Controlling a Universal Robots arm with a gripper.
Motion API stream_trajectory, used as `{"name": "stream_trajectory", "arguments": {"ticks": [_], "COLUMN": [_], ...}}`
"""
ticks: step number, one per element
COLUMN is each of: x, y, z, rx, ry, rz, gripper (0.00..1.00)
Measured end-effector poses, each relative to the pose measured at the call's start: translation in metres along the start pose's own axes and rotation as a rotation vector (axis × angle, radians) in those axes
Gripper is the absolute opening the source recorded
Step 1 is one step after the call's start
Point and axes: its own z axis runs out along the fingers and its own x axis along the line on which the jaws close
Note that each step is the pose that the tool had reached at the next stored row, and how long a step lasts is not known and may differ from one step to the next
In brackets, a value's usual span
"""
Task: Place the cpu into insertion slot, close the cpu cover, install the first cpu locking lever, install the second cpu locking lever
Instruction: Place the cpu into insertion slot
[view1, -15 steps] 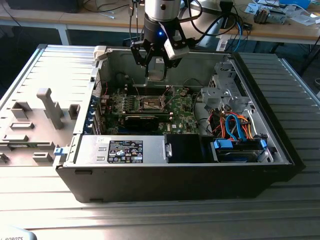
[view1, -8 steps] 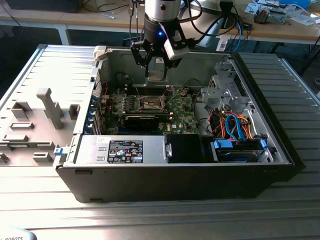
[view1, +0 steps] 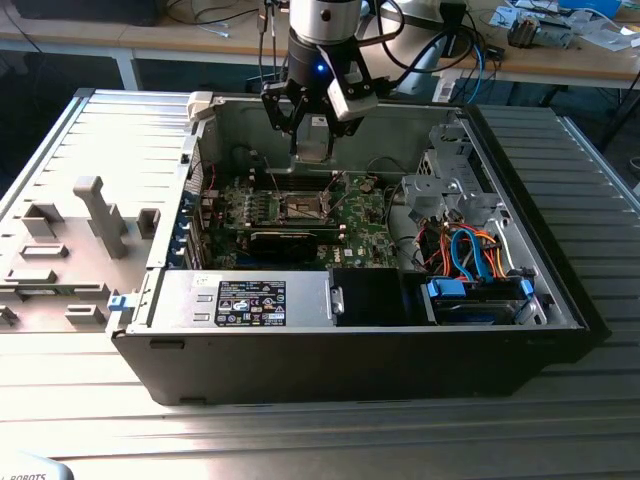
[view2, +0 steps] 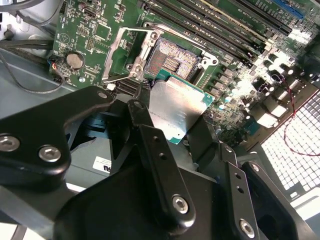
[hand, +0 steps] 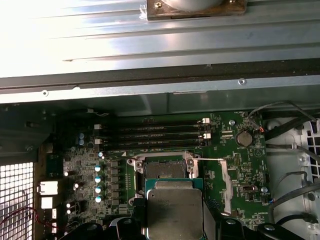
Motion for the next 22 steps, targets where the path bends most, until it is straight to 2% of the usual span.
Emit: {"name": "stream_trajectory", "arguments": {"ticks": [22], "x": [0.0], "y": [-0.0001], "z": [0.0012], "rx": [-0.0003], "ry": [-0.0013], "rz": [0.015], "gripper": [0.54]}}
